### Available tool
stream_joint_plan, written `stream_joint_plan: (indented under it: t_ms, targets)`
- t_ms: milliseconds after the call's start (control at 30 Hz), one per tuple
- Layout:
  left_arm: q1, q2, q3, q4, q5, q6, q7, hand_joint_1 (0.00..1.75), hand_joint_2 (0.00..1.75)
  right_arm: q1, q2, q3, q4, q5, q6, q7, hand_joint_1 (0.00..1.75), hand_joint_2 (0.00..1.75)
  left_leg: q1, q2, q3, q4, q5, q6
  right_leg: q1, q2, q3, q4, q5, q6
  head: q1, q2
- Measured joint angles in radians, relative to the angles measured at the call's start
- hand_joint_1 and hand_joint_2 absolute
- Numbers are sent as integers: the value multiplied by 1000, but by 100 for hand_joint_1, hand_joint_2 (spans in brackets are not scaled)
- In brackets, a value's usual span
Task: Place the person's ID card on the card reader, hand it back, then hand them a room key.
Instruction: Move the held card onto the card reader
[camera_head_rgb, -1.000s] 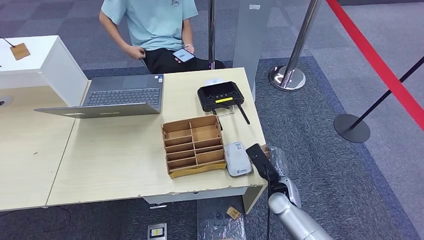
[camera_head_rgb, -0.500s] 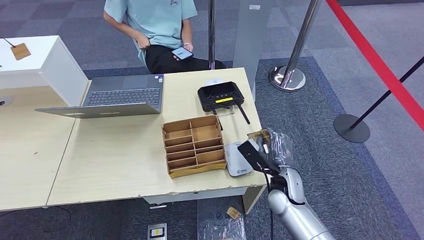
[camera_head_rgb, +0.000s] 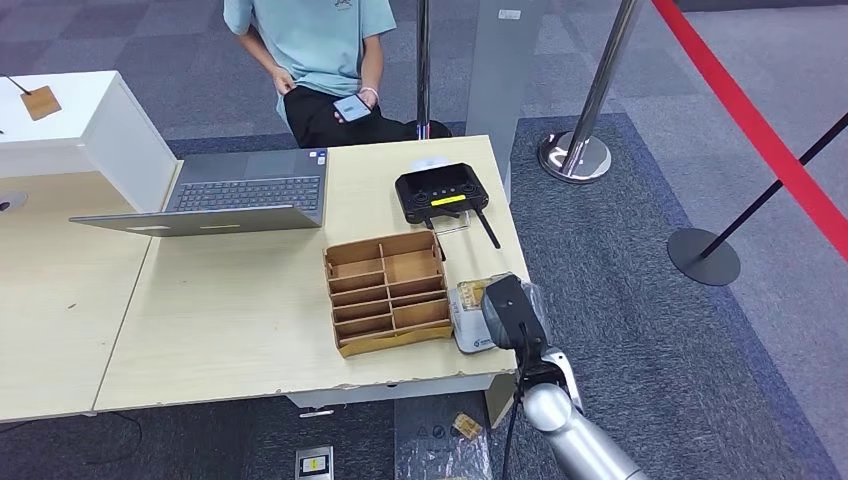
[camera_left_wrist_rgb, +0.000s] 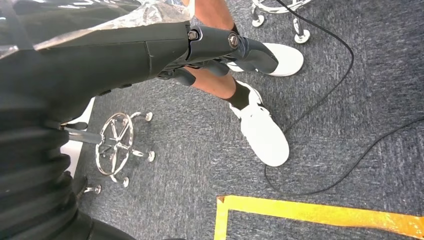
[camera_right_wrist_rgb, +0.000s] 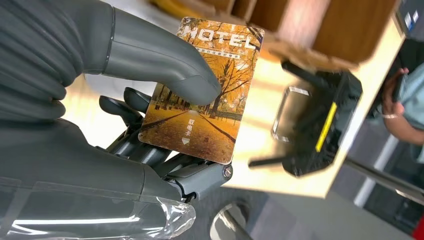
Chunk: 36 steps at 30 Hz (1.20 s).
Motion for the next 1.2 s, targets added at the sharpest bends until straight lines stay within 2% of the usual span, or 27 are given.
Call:
stream_joint_plan:
  t_ms: [433,933,1100,1200]
  targets:
    - [0,-1,-16,0,11,8,-1,0,175,-8,15,64,69,-9,-17,-14,175,175,0,0,0,0,0,0,0,0,0,0,0,0,0,0]
    - [0,-4,-17,0,22,11,-10,0,175,-9,2,58,78,-18,-66,-26,175,175,0,0,0,0,0,0,0,0,0,0,0,0,0,0]
    - [0,-4,-18,0,26,10,-9,0,175,-1,-2,30,45,-219,-21,-61,175,175,0,0,0,0,0,0,0,0,0,0,0,0,0,0]
    - [0,-4,-18,0,28,10,-9,0,175,-1,-5,22,22,-250,-21,-66,175,175,0,0,1,0,0,0,0,0,0,0,0,0,0,0]
